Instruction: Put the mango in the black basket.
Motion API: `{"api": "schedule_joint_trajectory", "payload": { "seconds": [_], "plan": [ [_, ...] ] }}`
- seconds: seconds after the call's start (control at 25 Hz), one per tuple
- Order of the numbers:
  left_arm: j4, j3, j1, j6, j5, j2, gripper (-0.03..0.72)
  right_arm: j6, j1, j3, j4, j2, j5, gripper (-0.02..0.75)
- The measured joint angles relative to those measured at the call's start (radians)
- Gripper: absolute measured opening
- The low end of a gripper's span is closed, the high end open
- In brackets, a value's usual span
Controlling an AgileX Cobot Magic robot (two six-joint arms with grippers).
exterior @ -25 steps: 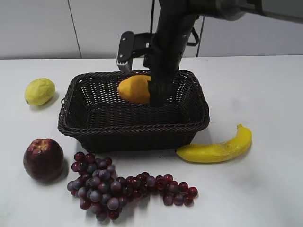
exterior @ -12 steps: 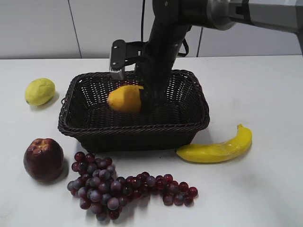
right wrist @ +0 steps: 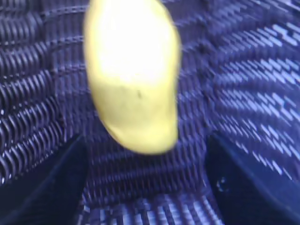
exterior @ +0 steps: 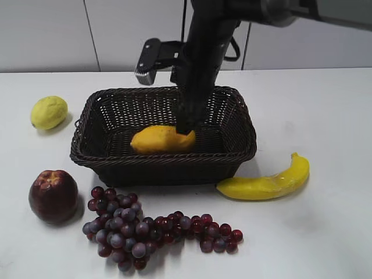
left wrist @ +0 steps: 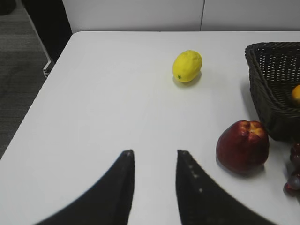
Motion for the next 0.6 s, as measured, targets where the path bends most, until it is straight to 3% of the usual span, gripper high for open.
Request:
{"api": "schedule_joint_trajectory", "payload": {
  "seconds": [0.28,0.6],
  "plan": [
    [0.000,0.000,0.000,0.000,0.000,0.000,0.240,0.361,-0.086,0.000,-0.106,-0.153,0.028,0.588],
    [0.000,0.000,0.000,0.000,0.000,0.000,0.240,0.762,-0.336,-0.002,-0.155,-0.263,0.120,0.588]
  ]
}}
